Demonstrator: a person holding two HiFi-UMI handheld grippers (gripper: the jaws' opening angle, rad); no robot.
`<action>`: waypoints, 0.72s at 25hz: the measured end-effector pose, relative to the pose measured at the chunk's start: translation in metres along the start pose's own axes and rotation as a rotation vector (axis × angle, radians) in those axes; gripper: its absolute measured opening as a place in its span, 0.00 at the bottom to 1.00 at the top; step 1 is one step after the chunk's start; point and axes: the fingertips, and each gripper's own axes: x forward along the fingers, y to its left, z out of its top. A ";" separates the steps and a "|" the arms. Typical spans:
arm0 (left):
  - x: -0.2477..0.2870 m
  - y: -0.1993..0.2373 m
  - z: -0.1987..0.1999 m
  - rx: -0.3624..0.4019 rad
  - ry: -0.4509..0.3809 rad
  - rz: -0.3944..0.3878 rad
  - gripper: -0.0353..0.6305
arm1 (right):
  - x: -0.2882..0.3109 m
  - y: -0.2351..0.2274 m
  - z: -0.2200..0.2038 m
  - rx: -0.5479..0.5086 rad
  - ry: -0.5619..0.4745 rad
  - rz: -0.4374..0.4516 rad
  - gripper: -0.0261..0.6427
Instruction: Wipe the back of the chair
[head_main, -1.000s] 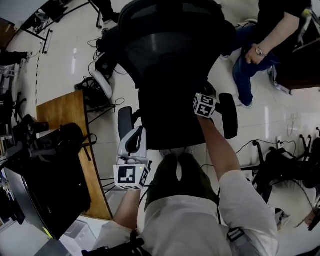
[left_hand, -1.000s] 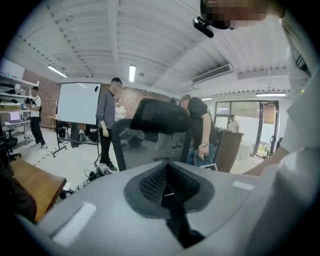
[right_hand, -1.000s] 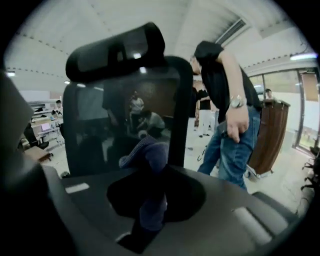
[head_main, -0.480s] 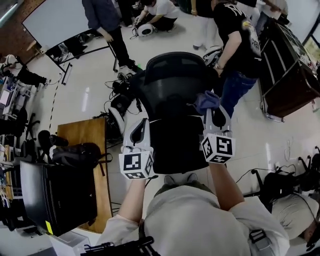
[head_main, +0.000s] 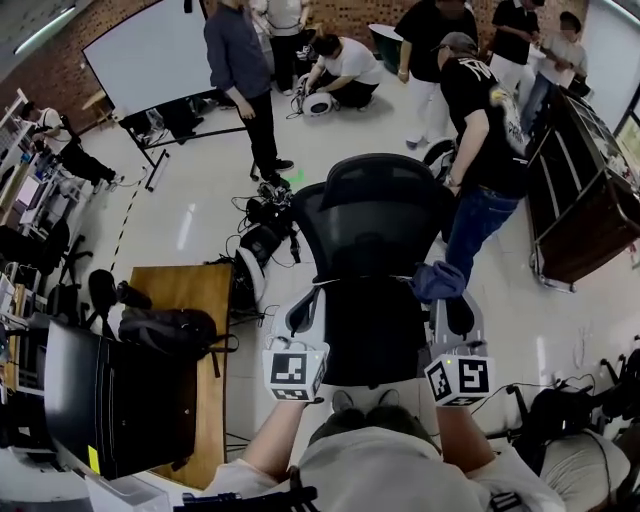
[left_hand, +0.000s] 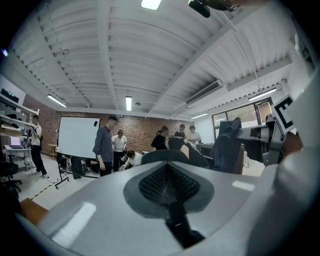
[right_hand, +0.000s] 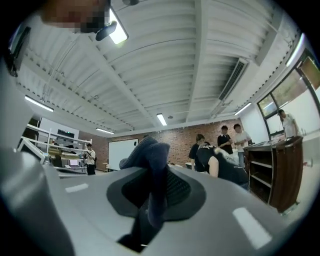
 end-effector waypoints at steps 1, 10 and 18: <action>-0.004 -0.003 -0.004 0.003 0.004 -0.006 0.15 | -0.007 0.002 0.001 0.002 0.001 0.005 0.11; -0.100 -0.082 0.029 0.072 -0.028 0.037 0.15 | -0.146 -0.014 0.053 -0.012 -0.054 0.023 0.11; -0.215 -0.229 0.043 0.060 -0.046 0.040 0.15 | -0.318 -0.056 0.085 -0.016 -0.066 0.026 0.11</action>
